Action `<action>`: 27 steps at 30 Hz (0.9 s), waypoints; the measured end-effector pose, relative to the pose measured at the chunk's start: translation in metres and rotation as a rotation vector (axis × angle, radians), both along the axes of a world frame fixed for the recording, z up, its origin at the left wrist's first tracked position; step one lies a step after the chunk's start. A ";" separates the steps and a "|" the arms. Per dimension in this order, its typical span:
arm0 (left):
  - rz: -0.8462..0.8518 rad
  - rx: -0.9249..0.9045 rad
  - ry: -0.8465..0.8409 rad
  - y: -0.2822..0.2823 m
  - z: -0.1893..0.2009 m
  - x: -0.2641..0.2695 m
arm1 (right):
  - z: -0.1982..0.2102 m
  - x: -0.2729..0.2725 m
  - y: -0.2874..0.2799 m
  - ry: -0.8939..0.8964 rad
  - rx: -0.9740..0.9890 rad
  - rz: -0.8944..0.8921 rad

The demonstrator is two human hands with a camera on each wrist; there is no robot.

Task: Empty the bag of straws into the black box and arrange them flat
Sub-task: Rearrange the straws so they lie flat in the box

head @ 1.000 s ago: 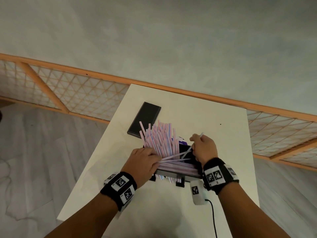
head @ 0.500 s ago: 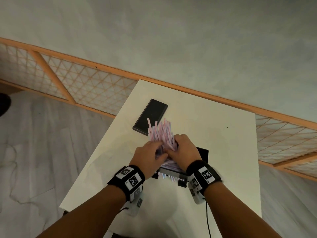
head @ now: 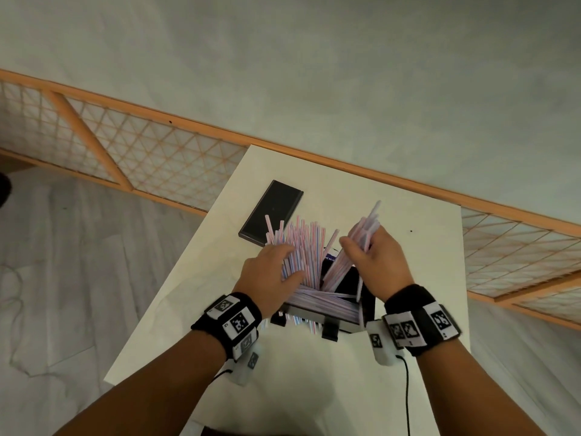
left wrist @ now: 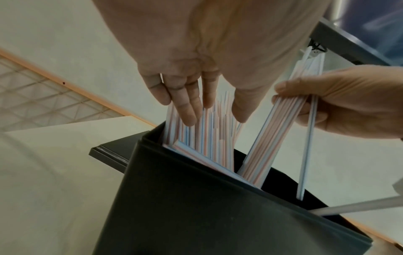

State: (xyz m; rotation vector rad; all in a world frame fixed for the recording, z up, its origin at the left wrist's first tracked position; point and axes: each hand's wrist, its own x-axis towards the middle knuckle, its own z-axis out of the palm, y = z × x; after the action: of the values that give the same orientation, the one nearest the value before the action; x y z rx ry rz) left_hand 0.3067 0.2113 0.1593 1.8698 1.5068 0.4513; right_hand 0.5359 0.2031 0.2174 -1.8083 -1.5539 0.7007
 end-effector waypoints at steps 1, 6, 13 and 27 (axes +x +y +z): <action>0.000 0.007 -0.001 -0.001 0.002 -0.001 | 0.006 0.005 -0.002 -0.003 0.017 -0.021; 0.029 0.071 -0.140 -0.012 0.020 -0.001 | 0.040 0.027 -0.016 0.137 0.117 -0.174; -0.099 -0.020 -0.225 -0.015 0.025 0.010 | 0.022 0.015 -0.026 0.996 -0.005 -0.435; -0.315 0.123 0.285 0.010 0.005 -0.016 | -0.025 -0.014 -0.047 1.108 -0.458 -0.530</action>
State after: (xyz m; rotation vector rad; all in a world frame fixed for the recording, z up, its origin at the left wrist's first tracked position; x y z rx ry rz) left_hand 0.2908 0.2217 0.1643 2.2974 1.3471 0.1361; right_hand 0.5223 0.1559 0.1921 -1.5202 -0.1869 1.4958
